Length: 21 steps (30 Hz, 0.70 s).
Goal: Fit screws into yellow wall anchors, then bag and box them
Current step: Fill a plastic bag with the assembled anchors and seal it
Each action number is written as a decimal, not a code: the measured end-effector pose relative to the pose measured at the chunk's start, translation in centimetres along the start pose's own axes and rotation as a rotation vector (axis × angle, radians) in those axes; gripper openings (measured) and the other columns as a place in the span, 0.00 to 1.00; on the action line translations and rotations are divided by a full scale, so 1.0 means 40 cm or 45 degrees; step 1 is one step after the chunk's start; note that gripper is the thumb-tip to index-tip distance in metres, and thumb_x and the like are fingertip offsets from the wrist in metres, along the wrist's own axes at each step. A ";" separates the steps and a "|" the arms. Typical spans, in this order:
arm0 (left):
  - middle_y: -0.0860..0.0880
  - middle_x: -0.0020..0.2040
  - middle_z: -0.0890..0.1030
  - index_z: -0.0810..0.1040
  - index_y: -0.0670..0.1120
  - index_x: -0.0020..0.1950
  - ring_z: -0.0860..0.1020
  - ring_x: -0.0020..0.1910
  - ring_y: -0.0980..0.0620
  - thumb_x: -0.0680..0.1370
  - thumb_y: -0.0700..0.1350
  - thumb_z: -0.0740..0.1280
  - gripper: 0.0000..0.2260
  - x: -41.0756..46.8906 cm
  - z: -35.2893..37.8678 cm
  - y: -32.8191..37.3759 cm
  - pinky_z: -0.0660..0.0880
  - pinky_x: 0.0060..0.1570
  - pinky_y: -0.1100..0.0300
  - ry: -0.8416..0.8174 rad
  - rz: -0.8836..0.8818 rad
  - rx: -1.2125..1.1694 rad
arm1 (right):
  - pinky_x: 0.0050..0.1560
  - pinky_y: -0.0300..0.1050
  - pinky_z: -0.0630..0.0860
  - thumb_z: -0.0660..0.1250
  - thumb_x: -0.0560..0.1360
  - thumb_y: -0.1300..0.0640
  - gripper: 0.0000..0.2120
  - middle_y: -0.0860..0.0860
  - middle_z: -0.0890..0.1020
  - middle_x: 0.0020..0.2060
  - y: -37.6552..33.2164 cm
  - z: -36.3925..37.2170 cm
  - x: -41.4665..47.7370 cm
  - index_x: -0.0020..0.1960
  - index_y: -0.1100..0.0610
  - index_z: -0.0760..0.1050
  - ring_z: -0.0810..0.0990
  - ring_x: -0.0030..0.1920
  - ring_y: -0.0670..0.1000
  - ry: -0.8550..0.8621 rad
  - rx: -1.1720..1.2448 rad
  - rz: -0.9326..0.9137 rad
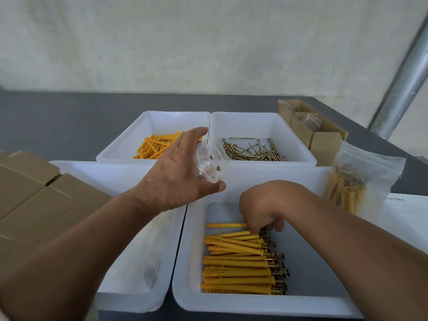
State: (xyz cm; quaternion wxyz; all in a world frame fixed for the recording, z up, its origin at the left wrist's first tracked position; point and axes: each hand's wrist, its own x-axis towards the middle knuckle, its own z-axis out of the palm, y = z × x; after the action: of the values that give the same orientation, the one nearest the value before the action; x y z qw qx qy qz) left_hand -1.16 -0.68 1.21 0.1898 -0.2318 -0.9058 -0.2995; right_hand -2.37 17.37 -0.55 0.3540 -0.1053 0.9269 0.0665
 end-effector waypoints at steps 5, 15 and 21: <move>0.54 0.58 0.71 0.61 0.47 0.75 0.70 0.57 0.55 0.63 0.55 0.79 0.46 0.000 0.001 -0.001 0.67 0.57 0.62 -0.003 0.006 -0.016 | 0.49 0.48 0.82 0.65 0.78 0.58 0.15 0.61 0.80 0.57 0.009 0.002 0.010 0.61 0.66 0.75 0.83 0.54 0.58 -0.095 0.085 -0.009; 0.55 0.58 0.70 0.61 0.48 0.75 0.69 0.57 0.55 0.63 0.56 0.79 0.46 -0.001 0.001 -0.001 0.67 0.57 0.62 -0.005 0.006 -0.008 | 0.47 0.46 0.80 0.68 0.74 0.59 0.10 0.59 0.80 0.47 0.009 -0.002 0.011 0.51 0.65 0.78 0.80 0.40 0.55 -0.084 0.045 -0.060; 0.54 0.58 0.70 0.61 0.47 0.75 0.69 0.58 0.55 0.63 0.55 0.79 0.46 0.001 0.000 -0.003 0.67 0.58 0.61 -0.004 0.007 -0.026 | 0.37 0.40 0.79 0.68 0.74 0.61 0.06 0.54 0.78 0.35 0.016 -0.019 -0.013 0.39 0.61 0.76 0.77 0.31 0.48 -0.076 0.125 -0.123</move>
State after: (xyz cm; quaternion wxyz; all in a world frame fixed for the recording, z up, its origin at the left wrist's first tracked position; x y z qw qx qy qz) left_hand -1.24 -0.76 1.18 0.1869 -0.2365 -0.9024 -0.3079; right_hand -2.63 17.93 0.39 0.3891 -0.1303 0.9119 0.0069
